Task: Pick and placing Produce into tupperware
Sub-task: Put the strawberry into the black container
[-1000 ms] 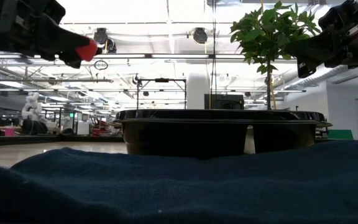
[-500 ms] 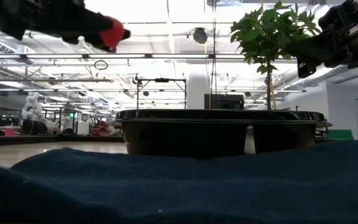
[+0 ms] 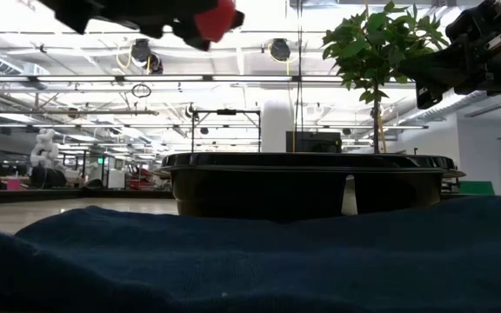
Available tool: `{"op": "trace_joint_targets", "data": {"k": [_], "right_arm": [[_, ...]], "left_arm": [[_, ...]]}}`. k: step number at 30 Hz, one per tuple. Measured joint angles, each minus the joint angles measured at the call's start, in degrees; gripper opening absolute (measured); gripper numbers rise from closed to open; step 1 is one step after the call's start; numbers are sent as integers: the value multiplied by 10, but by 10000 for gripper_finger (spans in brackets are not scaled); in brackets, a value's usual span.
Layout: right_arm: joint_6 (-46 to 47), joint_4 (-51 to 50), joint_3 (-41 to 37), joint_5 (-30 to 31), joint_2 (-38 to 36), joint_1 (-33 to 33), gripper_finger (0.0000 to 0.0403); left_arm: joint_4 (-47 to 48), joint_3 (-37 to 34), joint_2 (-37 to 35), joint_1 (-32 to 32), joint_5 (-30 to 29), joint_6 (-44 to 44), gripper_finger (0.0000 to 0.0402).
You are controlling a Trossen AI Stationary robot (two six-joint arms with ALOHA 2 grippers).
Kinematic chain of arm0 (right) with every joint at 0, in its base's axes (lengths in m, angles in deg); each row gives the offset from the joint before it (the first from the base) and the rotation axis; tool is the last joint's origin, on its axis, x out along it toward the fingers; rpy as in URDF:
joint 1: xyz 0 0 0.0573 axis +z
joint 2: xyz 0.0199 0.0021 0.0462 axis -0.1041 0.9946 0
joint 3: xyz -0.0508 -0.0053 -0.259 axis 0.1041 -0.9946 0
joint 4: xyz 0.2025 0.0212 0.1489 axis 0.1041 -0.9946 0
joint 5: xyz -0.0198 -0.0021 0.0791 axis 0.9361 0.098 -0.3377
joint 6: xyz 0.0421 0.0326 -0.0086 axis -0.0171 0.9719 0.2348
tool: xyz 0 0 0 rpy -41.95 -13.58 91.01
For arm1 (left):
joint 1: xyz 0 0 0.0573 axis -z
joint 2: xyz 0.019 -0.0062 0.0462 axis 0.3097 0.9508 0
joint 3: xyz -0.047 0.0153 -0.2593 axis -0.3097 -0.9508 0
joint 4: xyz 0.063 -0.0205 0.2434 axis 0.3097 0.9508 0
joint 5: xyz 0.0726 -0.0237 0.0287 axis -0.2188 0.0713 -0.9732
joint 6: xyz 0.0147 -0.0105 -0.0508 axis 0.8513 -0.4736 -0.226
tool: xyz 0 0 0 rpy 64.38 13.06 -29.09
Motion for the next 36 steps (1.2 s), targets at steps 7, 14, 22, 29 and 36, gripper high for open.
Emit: {"op": "trace_joint_targets", "data": {"k": [7,14,22,29,36], "right_arm": [[0,-9,0,0,0,0,0],[11,-14,0,0,0,0,0],[11,-20,0,0,0,0,0],[11,-20,0,0,3,0,0],[11,-21,0,0,5,0,0]], "left_arm": [[71,82,77,-14,12,-10,186],[124,155,155,-19,18,-56,186],[179,216,228,-18,3,-85,186],[201,257,276,-13,-11,-69,186],[214,258,276,-12,-30,-75,186]]}}
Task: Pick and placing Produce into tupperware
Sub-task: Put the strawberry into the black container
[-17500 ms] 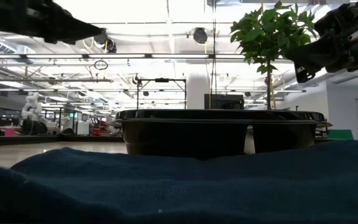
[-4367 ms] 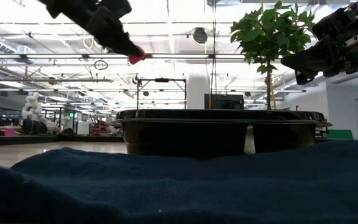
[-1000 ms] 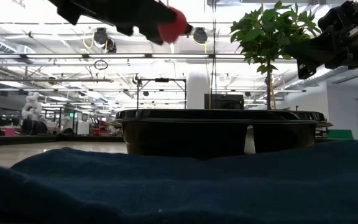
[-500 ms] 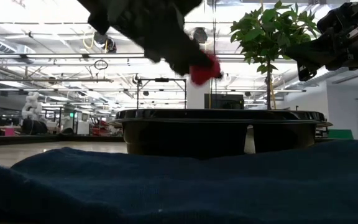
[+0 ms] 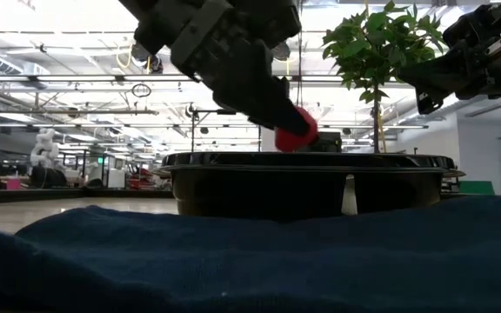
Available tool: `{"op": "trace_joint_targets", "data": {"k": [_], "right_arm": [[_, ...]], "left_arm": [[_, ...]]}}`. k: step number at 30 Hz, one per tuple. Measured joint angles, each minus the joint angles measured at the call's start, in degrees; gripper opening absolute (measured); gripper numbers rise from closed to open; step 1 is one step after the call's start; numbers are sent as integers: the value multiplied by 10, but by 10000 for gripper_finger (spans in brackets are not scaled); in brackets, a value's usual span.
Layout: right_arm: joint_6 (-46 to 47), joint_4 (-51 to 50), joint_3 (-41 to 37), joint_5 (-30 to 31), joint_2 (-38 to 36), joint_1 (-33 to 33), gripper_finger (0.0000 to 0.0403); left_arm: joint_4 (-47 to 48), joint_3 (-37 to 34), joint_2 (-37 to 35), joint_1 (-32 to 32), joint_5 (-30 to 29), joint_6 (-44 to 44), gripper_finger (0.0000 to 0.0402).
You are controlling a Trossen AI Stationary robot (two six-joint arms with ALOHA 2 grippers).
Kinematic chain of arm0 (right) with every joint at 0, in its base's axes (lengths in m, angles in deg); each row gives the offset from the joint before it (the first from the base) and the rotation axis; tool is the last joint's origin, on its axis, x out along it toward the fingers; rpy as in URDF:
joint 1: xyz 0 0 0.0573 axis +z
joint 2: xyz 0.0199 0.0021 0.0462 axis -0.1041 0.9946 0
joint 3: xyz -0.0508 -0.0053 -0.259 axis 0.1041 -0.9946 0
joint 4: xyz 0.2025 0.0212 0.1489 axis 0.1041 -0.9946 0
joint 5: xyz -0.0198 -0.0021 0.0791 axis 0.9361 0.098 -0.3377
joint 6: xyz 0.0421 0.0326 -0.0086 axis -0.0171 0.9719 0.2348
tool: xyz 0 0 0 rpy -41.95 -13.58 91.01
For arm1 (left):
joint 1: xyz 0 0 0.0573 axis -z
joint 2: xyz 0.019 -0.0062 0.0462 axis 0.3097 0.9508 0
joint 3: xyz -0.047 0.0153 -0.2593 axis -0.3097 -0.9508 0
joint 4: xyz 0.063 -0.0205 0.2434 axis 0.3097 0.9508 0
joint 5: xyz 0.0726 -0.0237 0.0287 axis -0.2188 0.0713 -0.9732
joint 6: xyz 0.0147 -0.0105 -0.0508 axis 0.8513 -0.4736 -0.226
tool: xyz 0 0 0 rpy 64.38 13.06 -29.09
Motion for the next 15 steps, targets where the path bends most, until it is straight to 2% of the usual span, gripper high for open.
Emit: {"op": "trace_joint_targets", "data": {"k": [15], "right_arm": [[0,7,0,0,3,0,0]], "left_arm": [[16,0,32,14,-6,-27,186]]}}
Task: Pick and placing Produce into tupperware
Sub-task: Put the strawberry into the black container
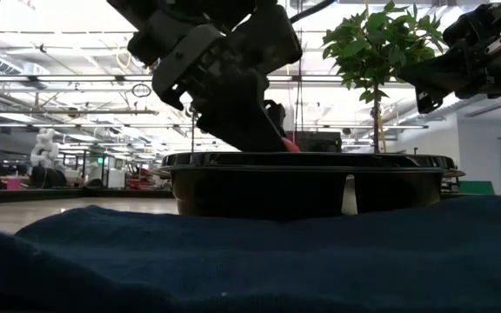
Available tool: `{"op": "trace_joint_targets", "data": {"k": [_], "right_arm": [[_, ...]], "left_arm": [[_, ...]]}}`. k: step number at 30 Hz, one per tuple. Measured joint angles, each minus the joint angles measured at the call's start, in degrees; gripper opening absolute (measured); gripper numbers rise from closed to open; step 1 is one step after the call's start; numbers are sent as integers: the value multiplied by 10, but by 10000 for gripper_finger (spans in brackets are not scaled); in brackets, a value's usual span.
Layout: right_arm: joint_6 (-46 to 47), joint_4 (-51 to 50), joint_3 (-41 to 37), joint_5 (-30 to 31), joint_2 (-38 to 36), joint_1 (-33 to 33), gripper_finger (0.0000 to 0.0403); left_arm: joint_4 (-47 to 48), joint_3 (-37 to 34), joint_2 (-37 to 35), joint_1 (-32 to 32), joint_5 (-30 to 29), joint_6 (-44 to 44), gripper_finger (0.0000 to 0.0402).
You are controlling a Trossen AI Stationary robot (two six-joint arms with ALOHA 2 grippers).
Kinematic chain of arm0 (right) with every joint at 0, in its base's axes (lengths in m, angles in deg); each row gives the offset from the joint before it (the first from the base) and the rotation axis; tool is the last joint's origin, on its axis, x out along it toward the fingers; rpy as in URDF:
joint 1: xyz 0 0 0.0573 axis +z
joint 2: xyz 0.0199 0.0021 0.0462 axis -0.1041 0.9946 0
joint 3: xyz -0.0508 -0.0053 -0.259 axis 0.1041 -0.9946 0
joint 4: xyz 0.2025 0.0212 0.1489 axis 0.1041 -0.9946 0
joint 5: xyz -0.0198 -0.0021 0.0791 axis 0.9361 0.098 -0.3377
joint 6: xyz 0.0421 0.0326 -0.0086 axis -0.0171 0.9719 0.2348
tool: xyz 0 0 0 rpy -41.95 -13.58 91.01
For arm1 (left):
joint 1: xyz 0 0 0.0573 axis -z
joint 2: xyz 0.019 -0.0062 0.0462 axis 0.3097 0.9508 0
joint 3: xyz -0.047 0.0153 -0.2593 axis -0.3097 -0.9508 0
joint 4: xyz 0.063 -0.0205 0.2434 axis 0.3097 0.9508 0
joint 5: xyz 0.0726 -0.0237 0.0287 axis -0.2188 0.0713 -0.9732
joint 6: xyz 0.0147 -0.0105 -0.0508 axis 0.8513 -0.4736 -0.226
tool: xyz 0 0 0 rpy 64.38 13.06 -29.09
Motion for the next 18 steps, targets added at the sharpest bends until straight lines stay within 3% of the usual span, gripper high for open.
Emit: {"op": "trace_joint_targets", "data": {"k": [18], "right_arm": [[0,0,0,0,0,0,0]], "left_arm": [[13,0,-1,0,3,5,186]]}}
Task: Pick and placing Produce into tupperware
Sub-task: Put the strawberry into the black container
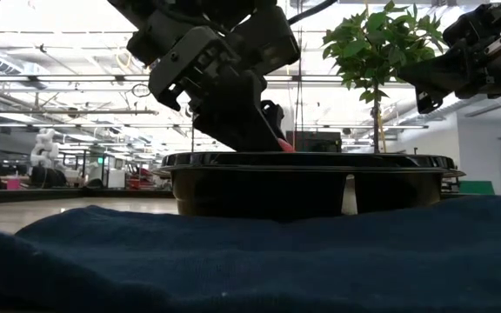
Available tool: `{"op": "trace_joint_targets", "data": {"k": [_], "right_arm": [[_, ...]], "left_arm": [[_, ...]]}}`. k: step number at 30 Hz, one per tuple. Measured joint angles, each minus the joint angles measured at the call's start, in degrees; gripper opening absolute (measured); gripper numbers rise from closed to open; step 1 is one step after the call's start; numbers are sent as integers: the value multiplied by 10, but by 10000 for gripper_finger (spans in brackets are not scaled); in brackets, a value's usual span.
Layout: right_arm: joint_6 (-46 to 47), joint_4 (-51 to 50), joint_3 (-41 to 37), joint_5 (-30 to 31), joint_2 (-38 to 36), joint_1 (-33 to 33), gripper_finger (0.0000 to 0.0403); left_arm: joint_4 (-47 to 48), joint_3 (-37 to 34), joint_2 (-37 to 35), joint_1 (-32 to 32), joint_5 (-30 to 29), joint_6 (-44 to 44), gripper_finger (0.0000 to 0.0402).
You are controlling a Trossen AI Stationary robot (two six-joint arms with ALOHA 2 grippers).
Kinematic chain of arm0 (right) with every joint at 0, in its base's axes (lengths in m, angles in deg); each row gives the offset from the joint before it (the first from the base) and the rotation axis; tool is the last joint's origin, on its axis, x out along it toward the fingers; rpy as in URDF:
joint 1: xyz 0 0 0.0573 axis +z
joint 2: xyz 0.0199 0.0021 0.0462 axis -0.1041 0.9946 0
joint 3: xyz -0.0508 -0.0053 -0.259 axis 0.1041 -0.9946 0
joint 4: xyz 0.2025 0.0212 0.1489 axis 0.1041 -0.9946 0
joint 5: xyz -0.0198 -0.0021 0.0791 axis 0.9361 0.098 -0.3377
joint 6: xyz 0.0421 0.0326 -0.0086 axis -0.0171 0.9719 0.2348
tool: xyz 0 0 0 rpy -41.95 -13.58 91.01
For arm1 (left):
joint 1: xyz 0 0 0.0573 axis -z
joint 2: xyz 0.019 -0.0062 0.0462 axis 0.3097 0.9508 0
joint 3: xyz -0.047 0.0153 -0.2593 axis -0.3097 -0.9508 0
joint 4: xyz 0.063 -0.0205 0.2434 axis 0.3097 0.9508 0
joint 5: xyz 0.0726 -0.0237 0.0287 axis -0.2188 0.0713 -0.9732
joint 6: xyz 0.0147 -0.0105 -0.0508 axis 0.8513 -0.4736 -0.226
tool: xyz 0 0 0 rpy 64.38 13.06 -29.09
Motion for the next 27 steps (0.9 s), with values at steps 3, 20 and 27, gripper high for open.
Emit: {"op": "trace_joint_targets", "data": {"k": [3,20,27], "right_arm": [[0,0,0,0,0,0,0],[0,-3,0,0,0,0,0],[0,-7,0,0,0,0,0]], "left_arm": [[1,0,0,-3,0,0,186],[17,0,0,-4,-6,-18,186],[20,0,0,2,-6,-1,186]]}}
